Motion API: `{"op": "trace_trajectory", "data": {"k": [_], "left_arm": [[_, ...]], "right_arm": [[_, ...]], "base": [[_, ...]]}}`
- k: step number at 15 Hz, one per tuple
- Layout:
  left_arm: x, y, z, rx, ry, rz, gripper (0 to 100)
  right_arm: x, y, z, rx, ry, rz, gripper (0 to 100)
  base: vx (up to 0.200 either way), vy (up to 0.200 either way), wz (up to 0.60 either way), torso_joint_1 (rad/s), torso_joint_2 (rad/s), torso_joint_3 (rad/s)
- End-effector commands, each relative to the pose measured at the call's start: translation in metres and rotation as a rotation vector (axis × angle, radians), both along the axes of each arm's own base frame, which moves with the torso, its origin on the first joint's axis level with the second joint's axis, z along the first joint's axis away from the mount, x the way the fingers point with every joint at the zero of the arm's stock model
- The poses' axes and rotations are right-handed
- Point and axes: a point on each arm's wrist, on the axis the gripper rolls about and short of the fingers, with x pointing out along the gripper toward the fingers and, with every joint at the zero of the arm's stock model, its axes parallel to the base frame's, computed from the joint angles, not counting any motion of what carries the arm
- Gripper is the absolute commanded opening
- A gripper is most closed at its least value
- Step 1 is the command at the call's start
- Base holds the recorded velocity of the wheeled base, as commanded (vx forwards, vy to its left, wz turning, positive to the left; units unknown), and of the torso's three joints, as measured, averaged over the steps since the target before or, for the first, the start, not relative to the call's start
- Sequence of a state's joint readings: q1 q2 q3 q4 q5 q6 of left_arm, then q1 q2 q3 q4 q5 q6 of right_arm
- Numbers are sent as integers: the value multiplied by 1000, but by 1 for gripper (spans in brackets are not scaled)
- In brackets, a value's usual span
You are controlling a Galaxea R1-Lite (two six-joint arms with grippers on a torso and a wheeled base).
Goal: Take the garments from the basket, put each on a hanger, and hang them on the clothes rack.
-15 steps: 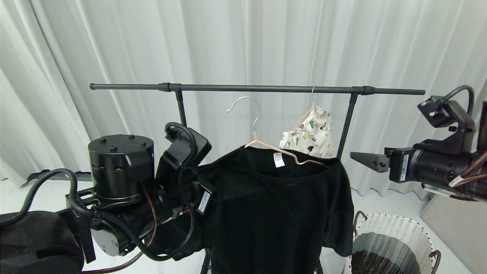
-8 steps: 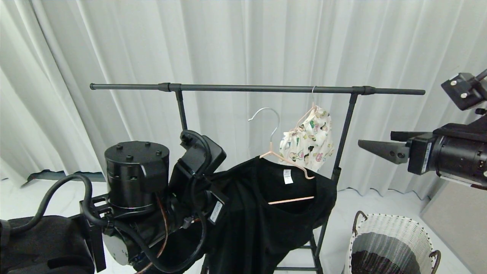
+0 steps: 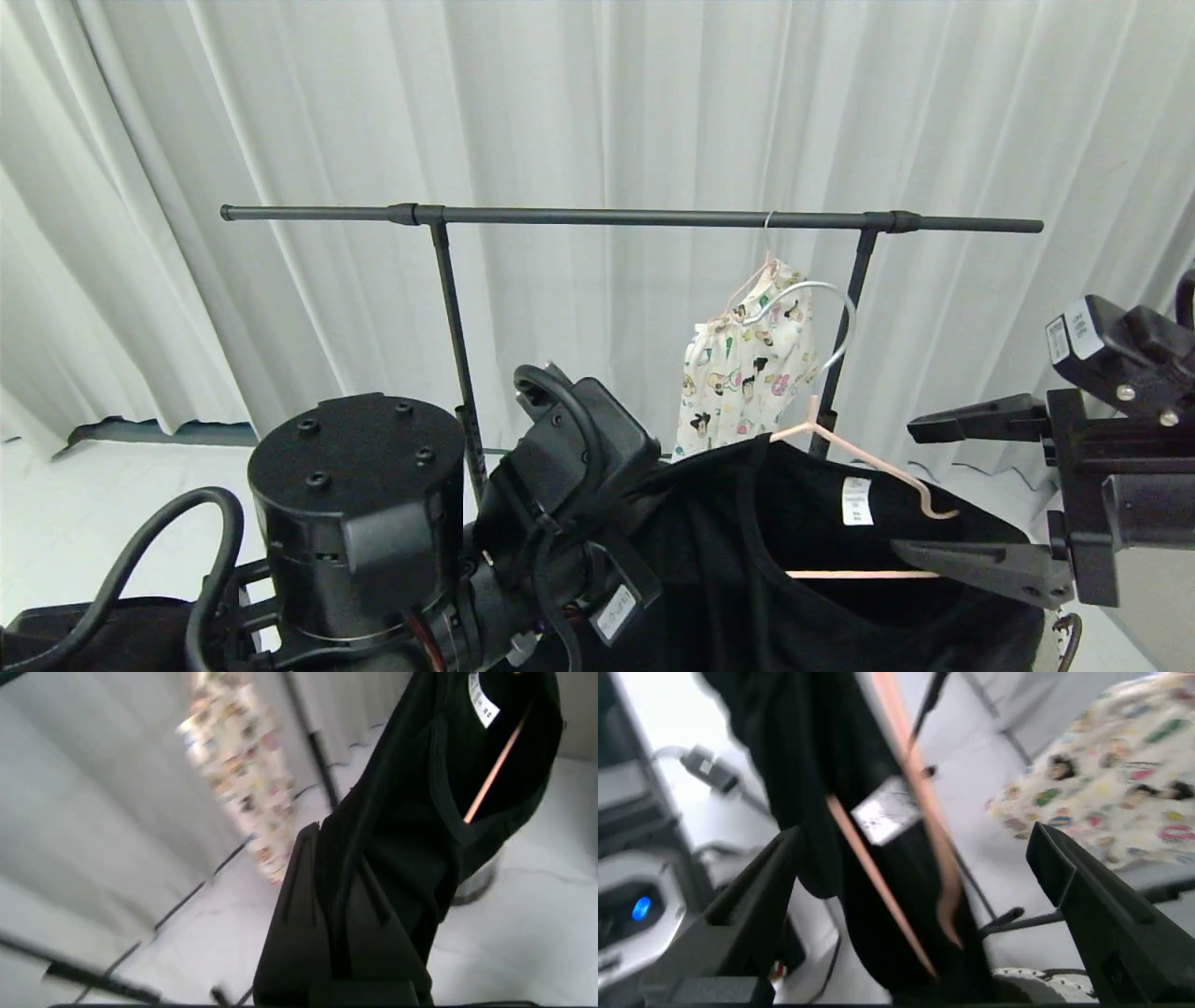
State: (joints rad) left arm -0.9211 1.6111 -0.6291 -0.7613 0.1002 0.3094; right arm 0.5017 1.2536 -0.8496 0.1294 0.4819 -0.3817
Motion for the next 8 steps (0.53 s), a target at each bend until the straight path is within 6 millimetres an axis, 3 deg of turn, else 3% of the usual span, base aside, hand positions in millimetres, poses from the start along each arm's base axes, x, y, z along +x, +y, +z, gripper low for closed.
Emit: {"op": "trace_trajectory", "data": {"k": [1, 8], "left_arm": [[-10, -7, 1, -9, -11, -44, 0], [-16, -11, 5, -18, -76, -82, 0]], "right_arm": [[-2, 5, -4, -29, 14, 47, 100], [-2, 11, -3, -116, 73, 120, 100]], "base": [[0, 0, 0, 0, 0, 0], [0, 0, 0, 0, 0, 0]]}}
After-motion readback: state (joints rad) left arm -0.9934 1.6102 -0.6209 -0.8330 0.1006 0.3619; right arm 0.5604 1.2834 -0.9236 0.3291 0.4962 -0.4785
